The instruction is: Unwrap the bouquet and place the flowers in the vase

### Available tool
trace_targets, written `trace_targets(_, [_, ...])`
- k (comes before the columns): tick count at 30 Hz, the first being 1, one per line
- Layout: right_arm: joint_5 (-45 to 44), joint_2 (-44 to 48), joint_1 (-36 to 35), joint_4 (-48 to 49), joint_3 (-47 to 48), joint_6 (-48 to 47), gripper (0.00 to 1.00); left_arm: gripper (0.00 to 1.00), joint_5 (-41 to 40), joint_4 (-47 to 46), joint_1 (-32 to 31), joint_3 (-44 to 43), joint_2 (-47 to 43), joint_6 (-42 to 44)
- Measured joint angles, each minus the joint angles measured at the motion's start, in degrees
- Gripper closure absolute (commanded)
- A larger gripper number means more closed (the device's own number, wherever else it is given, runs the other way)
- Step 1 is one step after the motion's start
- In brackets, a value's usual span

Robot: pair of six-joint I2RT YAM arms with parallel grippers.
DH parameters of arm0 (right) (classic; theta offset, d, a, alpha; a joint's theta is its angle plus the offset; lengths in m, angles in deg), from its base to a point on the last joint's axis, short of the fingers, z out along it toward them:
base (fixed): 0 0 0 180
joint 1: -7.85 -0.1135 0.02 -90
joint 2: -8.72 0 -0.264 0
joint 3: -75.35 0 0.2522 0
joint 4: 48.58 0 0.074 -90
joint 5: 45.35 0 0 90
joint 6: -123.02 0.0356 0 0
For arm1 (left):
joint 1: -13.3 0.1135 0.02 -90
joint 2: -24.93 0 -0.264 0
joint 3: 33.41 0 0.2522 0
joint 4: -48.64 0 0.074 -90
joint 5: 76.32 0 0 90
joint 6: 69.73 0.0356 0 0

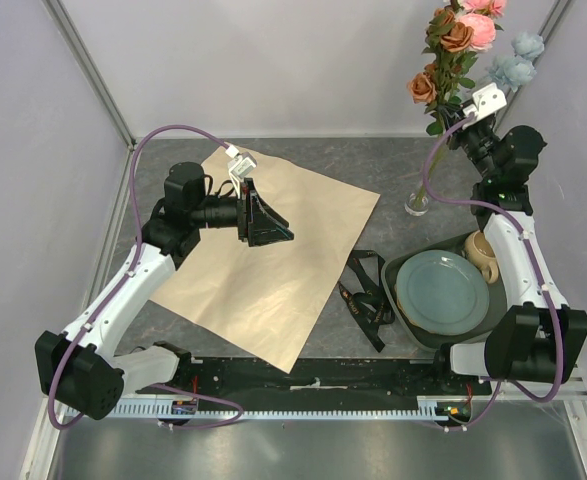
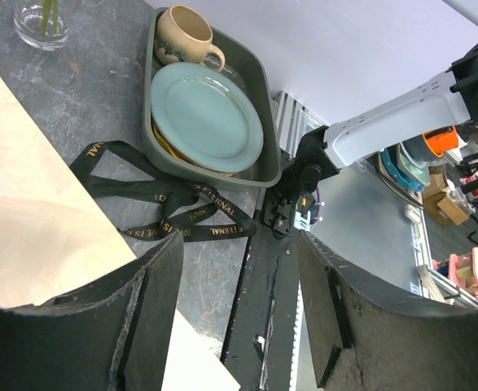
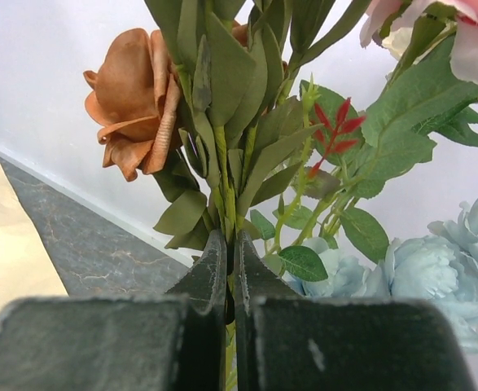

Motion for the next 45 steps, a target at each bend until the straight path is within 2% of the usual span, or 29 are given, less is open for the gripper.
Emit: trace_targets(45, [1.29,-3.21,1.36,2.1,-4.74,1.88,1.0,0.35,0.2,0.0,-0.37,0.0,0.02,-0.02])
